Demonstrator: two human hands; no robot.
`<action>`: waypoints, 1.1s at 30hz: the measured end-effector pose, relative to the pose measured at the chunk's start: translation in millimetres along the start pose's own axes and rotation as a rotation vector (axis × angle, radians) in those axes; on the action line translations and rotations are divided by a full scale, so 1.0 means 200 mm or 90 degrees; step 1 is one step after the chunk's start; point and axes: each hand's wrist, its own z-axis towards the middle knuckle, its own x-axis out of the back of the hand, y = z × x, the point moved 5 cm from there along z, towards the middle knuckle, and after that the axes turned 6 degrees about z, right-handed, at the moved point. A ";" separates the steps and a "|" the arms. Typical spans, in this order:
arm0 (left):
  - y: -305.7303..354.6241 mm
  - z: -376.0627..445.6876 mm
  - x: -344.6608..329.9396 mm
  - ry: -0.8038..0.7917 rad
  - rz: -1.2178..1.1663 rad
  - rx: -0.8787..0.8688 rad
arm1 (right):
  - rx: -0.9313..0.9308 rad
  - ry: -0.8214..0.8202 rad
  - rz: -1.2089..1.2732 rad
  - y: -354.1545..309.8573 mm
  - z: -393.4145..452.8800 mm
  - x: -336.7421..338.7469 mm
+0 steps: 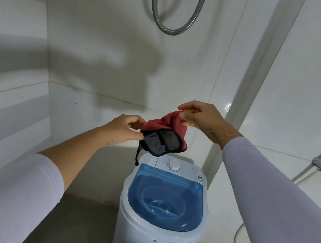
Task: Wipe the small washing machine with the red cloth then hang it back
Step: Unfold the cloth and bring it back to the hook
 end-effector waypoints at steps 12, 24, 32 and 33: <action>0.00 0.23 0.12 0.035 -0.038 -0.008 | 0.046 -0.140 0.075 -0.01 0.32 -0.23; -0.43 0.49 0.33 0.068 -0.069 0.153 | -0.048 -0.270 0.205 0.24 0.80 -0.56; -0.17 0.48 0.86 0.085 0.015 0.218 | -0.081 -0.253 0.056 -0.20 0.91 -0.65; -0.10 0.48 0.93 0.089 0.022 0.214 | -0.090 -0.263 0.030 -0.29 0.92 -0.66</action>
